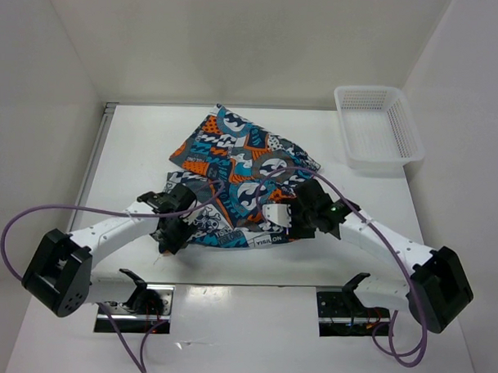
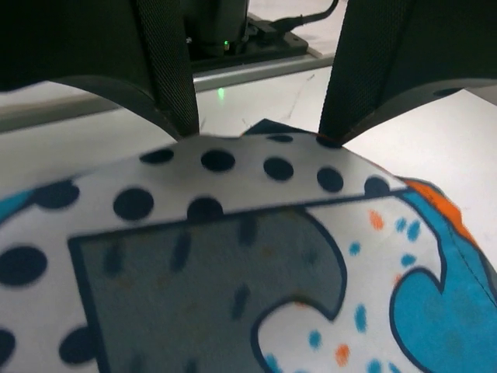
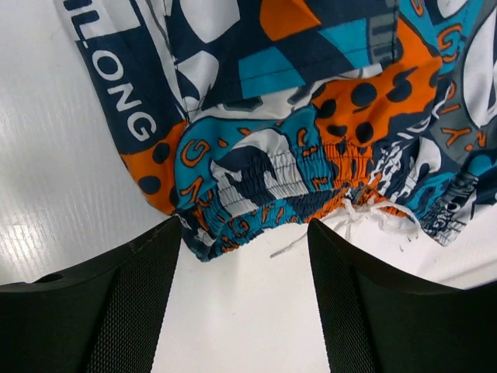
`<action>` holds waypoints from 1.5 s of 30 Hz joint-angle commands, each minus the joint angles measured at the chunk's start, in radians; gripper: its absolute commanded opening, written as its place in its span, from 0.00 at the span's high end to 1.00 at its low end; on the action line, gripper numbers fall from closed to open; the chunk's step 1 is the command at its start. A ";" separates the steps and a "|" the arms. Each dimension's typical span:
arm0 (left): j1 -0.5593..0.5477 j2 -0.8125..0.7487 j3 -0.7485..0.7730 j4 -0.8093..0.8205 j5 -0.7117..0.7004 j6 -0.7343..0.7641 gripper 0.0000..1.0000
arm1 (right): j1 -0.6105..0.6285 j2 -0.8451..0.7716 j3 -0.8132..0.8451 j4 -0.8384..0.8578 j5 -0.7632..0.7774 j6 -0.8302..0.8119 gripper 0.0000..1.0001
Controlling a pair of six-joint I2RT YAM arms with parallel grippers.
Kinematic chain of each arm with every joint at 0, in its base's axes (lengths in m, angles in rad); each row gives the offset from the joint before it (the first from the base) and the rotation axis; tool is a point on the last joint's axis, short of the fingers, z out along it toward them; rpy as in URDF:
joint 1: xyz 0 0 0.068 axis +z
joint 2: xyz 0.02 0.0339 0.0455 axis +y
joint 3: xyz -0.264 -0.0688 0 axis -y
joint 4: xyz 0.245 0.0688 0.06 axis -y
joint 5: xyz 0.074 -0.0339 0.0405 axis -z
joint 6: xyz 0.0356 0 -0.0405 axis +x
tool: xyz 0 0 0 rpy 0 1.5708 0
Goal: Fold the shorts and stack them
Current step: Flatten the shorts out, then fold the shorts
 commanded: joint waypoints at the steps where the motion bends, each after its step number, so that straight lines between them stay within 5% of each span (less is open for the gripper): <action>1: -0.003 0.027 -0.014 0.069 -0.022 0.003 0.31 | 0.017 0.022 -0.018 0.053 0.000 -0.029 0.29; 12: -0.003 0.039 -0.014 0.078 0.031 0.003 0.78 | 0.027 0.079 -0.117 0.113 0.032 -0.116 0.36; 17: -0.003 0.039 -0.004 0.078 0.051 0.003 0.91 | 0.027 0.079 -0.154 0.169 0.066 -0.104 0.52; 19: -0.003 0.039 0.008 0.078 0.051 0.003 0.97 | 0.027 0.079 -0.163 0.188 0.075 -0.076 0.72; 24: 0.030 0.020 0.078 0.054 0.019 0.003 1.00 | 0.027 0.058 -0.126 0.173 0.084 -0.037 1.00; 33: 0.219 0.036 0.532 -0.014 0.070 0.003 1.00 | -0.016 -0.010 0.340 -0.151 -0.130 0.272 1.00; 45: 0.371 0.527 1.100 0.193 0.142 0.003 1.00 | -0.318 0.207 0.426 -0.061 -0.255 0.439 1.00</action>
